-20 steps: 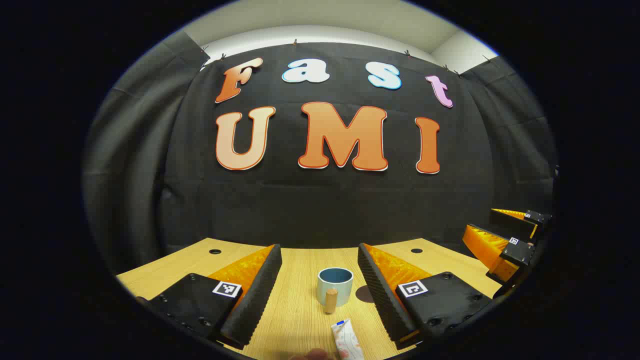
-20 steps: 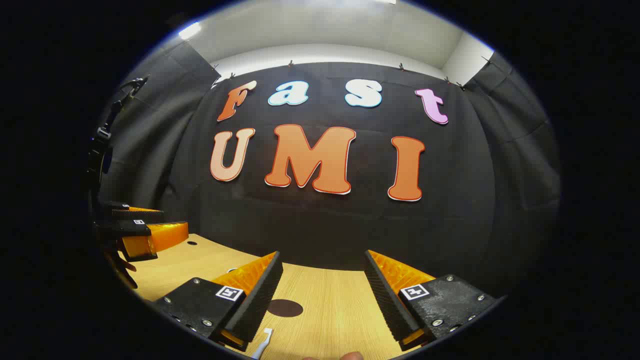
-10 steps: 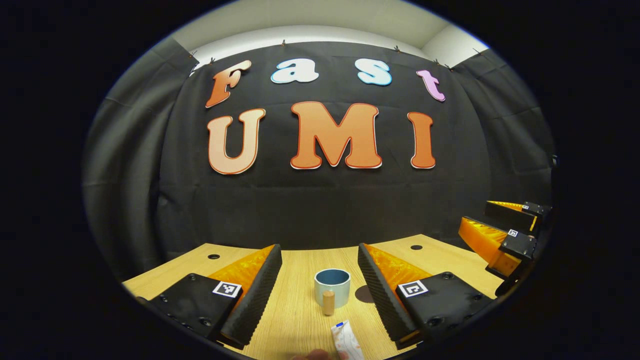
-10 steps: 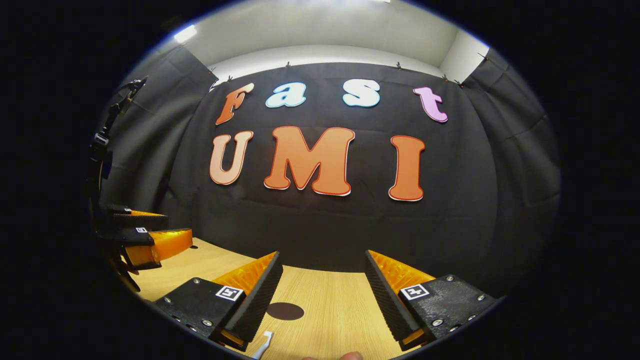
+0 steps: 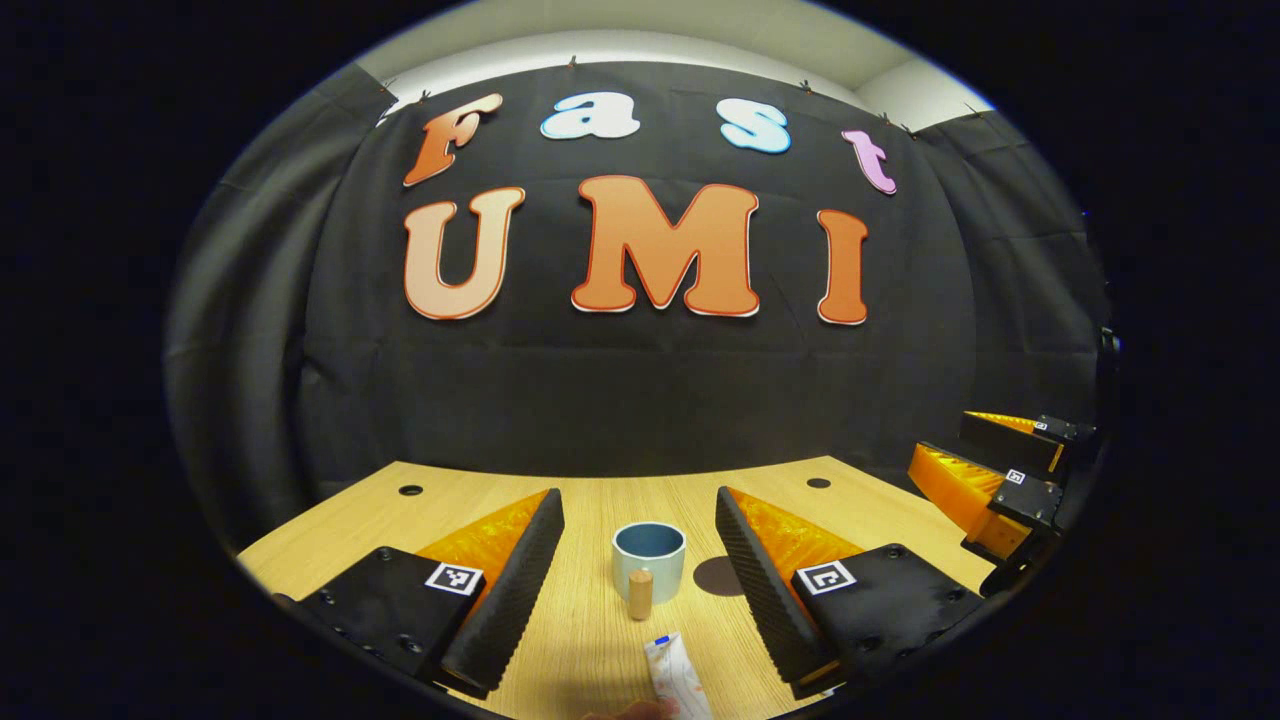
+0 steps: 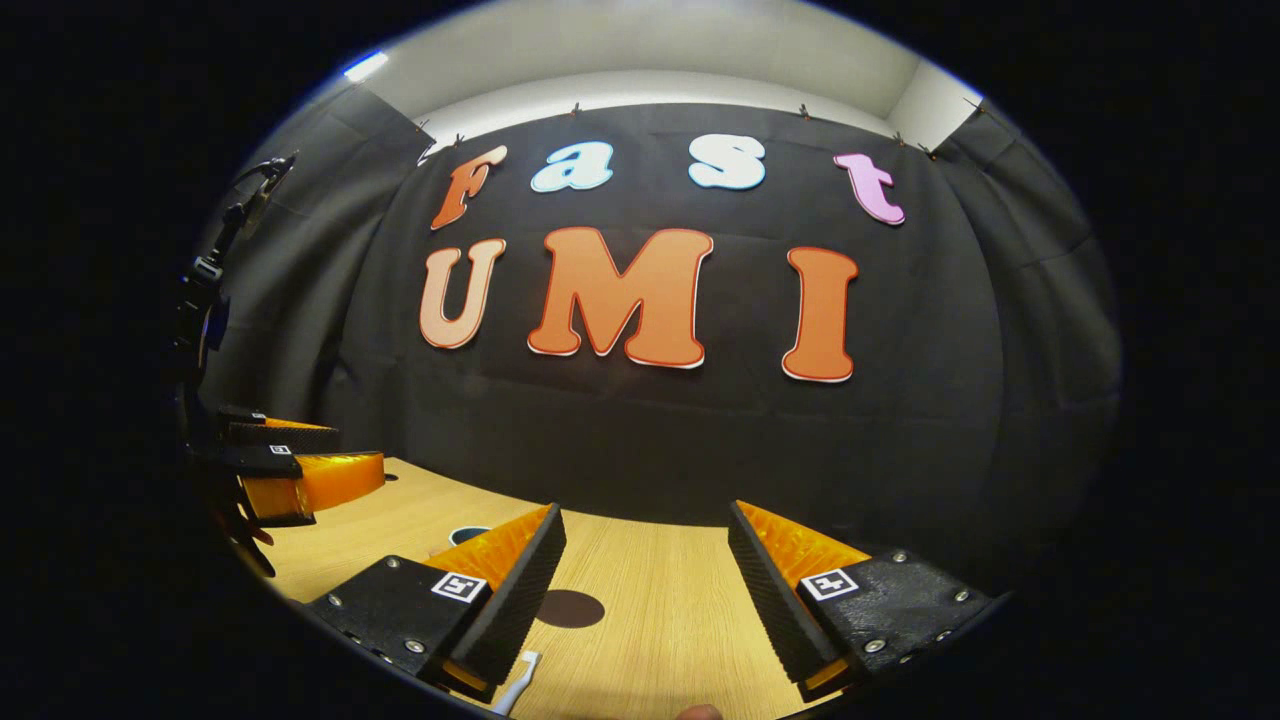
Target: Put the toothbrush and toothpaste on the desktop into the cup, then pick up the cup and place it on the coaster on the desktop.
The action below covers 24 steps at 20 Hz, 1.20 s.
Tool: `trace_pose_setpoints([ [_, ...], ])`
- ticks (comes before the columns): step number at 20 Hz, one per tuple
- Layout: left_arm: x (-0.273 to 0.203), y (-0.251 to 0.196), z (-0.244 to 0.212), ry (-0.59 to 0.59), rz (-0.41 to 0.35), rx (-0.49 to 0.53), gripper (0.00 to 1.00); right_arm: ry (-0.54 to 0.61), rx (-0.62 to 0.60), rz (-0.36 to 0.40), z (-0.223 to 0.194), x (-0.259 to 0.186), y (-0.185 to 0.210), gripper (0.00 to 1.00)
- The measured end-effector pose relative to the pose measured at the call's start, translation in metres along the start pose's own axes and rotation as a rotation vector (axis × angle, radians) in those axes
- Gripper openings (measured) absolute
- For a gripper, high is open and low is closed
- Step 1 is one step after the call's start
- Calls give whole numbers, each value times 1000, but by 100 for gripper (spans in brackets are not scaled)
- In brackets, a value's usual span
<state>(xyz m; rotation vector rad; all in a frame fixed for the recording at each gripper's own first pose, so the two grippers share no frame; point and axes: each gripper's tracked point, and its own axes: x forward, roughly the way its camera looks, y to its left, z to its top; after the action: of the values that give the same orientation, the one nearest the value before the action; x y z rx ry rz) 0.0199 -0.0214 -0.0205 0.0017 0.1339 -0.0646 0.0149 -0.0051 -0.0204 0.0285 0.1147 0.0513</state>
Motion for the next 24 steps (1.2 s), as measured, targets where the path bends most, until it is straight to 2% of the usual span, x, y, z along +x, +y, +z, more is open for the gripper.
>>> trace_pose_setpoints([
  [3, 5, -4, -24, 83, -18, 22, 98, 94, 13, 49, -15, -2, 8, 98],
  [7, 7, -10, -51, 189, -45, 35, 98, 158, -25, 49, -19, -1, 8, 98],
  [10, 12, -14, -80, 312, -66, 62, 98, 220, 7, 73, -30, -3, 12, 98],
  [18, 6, -17, -143, 603, -105, -31, 99, 443, 81, 104, -72, -11, 15, 97],
  [24, -5, -14, -146, 737, -83, -12, 100, 600, 124, 130, -97, -20, 19, 96],
])
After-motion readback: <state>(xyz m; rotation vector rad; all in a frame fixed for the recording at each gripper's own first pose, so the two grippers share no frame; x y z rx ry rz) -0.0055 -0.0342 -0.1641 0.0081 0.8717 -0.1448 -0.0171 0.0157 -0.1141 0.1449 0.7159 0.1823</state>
